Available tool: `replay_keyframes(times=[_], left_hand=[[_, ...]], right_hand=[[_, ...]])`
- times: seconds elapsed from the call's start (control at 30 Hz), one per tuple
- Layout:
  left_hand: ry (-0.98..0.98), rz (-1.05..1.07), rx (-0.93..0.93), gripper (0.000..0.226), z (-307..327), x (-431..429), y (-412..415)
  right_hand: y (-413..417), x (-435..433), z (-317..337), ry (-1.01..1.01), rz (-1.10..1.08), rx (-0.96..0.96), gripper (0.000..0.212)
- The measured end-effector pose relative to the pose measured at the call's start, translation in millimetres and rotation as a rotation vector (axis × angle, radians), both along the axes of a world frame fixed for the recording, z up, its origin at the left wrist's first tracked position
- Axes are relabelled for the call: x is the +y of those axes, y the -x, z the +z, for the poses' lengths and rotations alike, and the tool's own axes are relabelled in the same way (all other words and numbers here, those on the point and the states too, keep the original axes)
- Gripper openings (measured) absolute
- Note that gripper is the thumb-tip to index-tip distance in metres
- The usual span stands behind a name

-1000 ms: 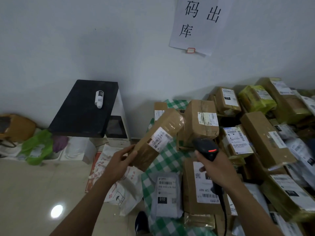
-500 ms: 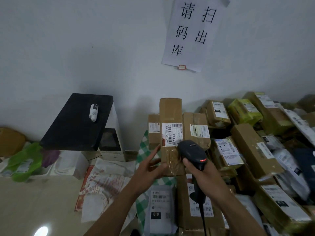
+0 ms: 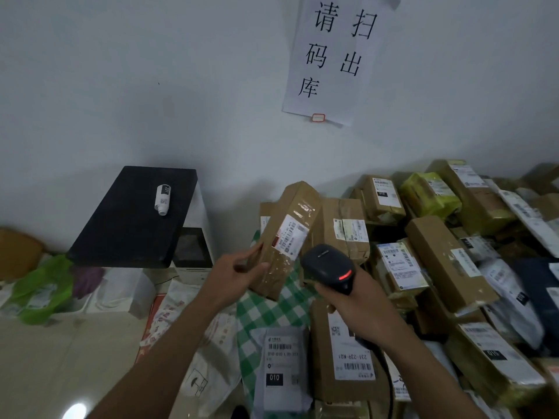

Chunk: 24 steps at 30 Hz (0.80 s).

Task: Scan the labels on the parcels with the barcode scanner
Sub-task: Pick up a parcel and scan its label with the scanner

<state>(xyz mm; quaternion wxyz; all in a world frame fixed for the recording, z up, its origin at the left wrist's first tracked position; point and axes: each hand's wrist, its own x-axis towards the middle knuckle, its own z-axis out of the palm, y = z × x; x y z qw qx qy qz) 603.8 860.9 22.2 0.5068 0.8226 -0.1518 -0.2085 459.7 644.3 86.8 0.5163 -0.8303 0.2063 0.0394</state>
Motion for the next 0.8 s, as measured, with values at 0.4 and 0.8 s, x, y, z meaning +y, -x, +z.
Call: replay_keyframes(times=[0.4, 0.8], left_hand=[[-0.203, -0.143, 0.034, 0.046, -30, 23, -42], [-0.190, -0.152, 0.050, 0.036, -41, 25, -40]], right_hand=[[-18, 12, -3, 0.183, 0.146, 0.090, 0.034], [-20, 8, -7, 0.147, 0.177, 0.133, 0.047]])
